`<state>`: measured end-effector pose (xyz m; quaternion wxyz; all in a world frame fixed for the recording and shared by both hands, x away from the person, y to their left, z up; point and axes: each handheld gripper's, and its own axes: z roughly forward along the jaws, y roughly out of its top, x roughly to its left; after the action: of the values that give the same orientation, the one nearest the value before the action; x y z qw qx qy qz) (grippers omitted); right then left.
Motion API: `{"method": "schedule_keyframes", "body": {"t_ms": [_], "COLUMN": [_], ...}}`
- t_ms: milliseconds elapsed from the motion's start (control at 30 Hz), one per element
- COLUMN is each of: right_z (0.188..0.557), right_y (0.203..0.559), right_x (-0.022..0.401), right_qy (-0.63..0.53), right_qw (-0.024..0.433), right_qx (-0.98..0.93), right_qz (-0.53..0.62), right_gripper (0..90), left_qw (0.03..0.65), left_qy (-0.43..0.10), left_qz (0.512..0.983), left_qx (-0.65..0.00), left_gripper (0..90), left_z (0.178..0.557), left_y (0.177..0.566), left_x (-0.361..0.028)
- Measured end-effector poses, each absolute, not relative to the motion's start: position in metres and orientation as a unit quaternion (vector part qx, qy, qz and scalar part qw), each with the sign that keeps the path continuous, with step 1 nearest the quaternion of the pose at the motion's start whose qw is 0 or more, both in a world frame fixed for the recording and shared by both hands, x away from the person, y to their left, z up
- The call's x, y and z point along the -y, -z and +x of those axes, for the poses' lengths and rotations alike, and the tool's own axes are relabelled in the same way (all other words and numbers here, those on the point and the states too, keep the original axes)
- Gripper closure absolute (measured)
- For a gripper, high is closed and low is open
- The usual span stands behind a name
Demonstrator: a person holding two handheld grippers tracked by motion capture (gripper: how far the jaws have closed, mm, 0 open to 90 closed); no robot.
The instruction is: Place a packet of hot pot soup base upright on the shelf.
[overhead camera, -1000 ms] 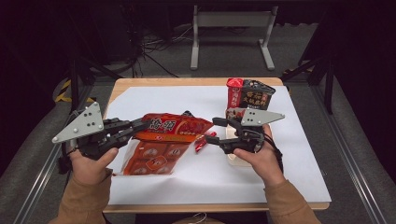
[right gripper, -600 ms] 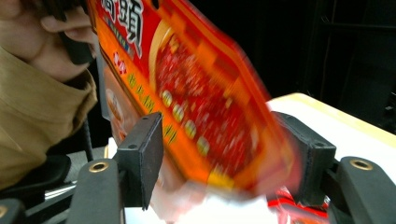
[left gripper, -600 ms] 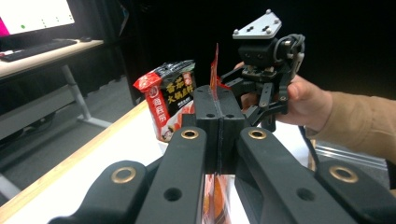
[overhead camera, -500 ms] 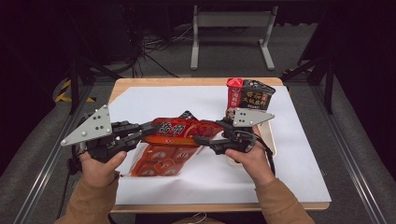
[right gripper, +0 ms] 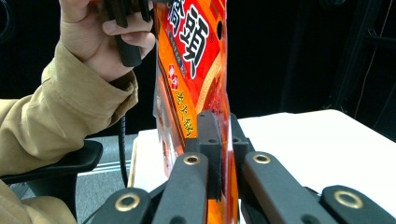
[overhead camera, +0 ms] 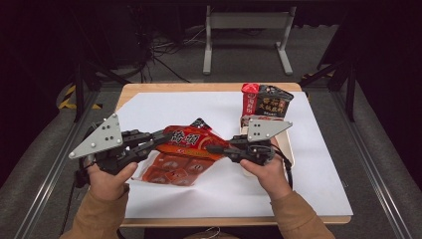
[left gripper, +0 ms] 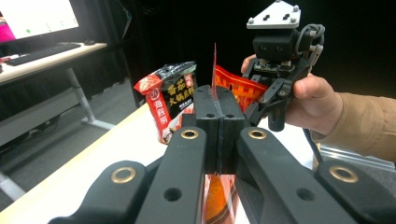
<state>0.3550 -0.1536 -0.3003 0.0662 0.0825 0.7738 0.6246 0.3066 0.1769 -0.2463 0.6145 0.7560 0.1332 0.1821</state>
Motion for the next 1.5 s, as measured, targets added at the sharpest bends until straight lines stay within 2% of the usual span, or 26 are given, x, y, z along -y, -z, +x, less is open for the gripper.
{"method": "schedule_keyframes", "body": {"t_ms": [400,533,633,700,800,967,1500], "right_z": [0.344,0.343,0.341,0.34,0.34,0.34,0.352], "right_y": [0.274,0.267,0.261,0.257,0.25,0.237,0.191], "right_x": [0.157,0.159,0.159,0.159,0.161,0.167,0.19], "right_qy": [-0.607,-0.604,-0.602,-0.599,-0.595,-0.583,-0.563], "right_qw": [0.089,0.092,0.093,0.094,0.098,0.11,0.13], "right_qx": [-0.783,-0.785,-0.787,-0.789,-0.791,-0.797,-0.803], "right_qz": [0.1,0.102,0.101,0.1,0.104,0.113,0.146], "right_gripper": [89.8,89.9,89.9,89.9,89.9,89.9,89.9], "left_qw": [0.615,0.612,0.612,0.6,0.599,0.595,0.582], "left_qy": [-0.176,-0.178,-0.177,-0.188,-0.177,-0.178,-0.159], "left_qz": [0.753,0.754,0.753,0.756,0.757,0.758,0.763], "left_qx": [-0.158,-0.159,-0.166,-0.184,-0.19,-0.2,-0.232], "left_gripper": [90.0,87.2,82.8,74.7,65.5,54.7,43.9], "left_z": [0.319,0.321,0.323,0.325,0.329,0.333,0.35], "left_y": [0.254,0.255,0.256,0.258,0.26,0.263,0.275], "left_x": [-0.179,-0.179,-0.178,-0.177,-0.178,-0.18,-0.187]}}
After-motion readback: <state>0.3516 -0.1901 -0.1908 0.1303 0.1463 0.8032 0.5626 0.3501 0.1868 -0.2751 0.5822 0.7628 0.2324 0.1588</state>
